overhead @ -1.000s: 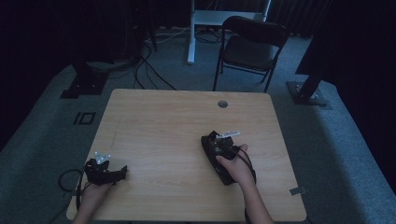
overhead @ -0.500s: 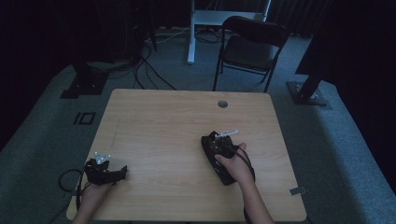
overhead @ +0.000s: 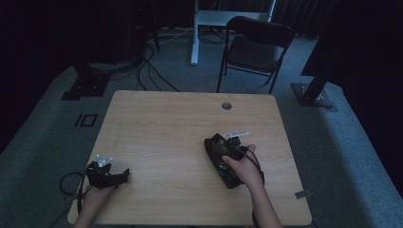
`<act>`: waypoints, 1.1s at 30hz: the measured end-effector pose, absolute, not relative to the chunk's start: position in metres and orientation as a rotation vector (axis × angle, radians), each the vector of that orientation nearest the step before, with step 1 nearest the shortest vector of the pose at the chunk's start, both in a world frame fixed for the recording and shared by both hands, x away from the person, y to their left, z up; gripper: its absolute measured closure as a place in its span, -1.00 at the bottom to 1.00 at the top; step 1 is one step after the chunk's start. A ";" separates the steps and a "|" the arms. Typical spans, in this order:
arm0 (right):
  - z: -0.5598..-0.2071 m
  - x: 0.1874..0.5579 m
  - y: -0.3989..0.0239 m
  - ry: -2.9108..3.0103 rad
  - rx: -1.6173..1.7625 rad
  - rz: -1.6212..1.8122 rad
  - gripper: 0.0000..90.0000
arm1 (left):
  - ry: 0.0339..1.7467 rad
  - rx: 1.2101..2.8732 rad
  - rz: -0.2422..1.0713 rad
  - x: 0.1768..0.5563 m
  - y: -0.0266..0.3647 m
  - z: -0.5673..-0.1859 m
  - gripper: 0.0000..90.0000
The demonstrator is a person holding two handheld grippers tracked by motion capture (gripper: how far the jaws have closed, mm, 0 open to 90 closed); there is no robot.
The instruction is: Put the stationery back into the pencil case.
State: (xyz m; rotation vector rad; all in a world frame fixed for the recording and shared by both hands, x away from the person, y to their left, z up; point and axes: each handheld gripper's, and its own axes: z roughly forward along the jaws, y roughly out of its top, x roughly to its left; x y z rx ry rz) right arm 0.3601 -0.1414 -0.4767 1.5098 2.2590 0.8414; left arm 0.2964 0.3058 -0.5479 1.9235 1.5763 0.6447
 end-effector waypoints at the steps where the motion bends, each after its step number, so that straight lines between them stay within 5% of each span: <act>1: -0.475 0.360 -0.142 2.255 1.507 0.851 0.00 | 1.576 1.924 0.645 0.296 0.306 -0.548 -0.99; 33: -0.453 0.334 -0.192 2.082 1.412 1.153 -0.54 | 1.576 1.924 0.645 0.296 0.306 -0.548 -0.99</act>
